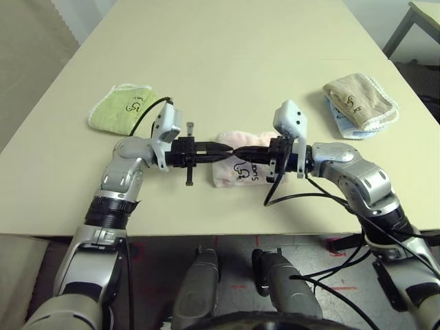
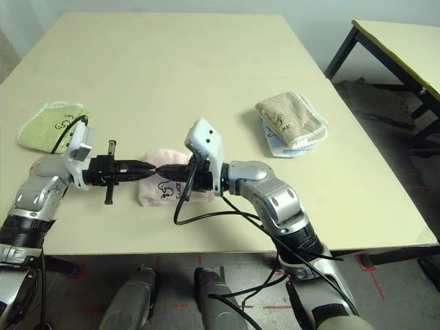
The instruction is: Fold the towel and set it aside.
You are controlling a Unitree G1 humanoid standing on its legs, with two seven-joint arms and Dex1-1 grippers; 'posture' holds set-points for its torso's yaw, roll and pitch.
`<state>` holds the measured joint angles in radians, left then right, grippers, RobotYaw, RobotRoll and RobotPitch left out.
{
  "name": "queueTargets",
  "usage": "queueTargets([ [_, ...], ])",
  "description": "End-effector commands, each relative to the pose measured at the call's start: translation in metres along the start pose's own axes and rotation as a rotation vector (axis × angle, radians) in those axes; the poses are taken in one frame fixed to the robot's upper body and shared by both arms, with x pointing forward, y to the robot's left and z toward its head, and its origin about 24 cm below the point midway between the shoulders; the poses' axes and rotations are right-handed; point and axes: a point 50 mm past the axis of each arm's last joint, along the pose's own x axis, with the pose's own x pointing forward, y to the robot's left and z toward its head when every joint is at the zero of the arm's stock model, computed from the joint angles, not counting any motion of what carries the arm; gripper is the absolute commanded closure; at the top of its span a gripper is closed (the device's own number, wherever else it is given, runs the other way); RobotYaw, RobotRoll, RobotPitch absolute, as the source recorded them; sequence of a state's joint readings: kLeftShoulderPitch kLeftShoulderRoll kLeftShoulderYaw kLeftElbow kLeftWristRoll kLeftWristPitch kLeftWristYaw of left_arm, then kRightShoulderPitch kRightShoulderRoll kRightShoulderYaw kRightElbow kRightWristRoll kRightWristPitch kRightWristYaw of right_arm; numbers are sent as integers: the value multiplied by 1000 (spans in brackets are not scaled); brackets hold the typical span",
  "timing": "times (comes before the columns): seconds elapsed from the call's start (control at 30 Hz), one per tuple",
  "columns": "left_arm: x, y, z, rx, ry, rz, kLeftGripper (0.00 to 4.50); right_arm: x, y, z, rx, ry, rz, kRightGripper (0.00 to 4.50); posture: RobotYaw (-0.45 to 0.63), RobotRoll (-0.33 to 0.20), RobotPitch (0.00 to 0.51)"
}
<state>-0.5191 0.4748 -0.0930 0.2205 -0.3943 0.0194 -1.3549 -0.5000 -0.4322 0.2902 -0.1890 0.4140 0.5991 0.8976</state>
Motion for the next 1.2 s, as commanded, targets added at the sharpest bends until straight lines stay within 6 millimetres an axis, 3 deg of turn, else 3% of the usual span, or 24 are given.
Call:
queueTargets([
  [0.03,13,-11,-20,-49,51,-28,4493,4,2,-15,7,32,7,4500,-2,0,156],
  [0.17,19,-21,-33,-79,106,-49,4493,2,3,-27,44,41,-2,4500,-7,0,157],
  [0.4,-11,-17,-37,-88,181,-14,4493,-14,-5,-38,47,78,-41,4500,-3,0,157],
  [0.53,-33,-13,-36,-86,225,29,4493,-23,-13,-31,39,65,-59,4500,0,0,157],
  [0.8,-53,-3,-24,-50,246,65,4493,-39,-19,10,-7,-9,-43,4500,4,0,155],
  [1.0,-31,14,2,-12,132,74,4493,-27,-25,37,-38,-76,-59,4500,-1,0,155],
  [1.2,9,23,-5,-28,76,74,4493,1,-29,9,-27,-38,-74,4500,1,0,152],
])
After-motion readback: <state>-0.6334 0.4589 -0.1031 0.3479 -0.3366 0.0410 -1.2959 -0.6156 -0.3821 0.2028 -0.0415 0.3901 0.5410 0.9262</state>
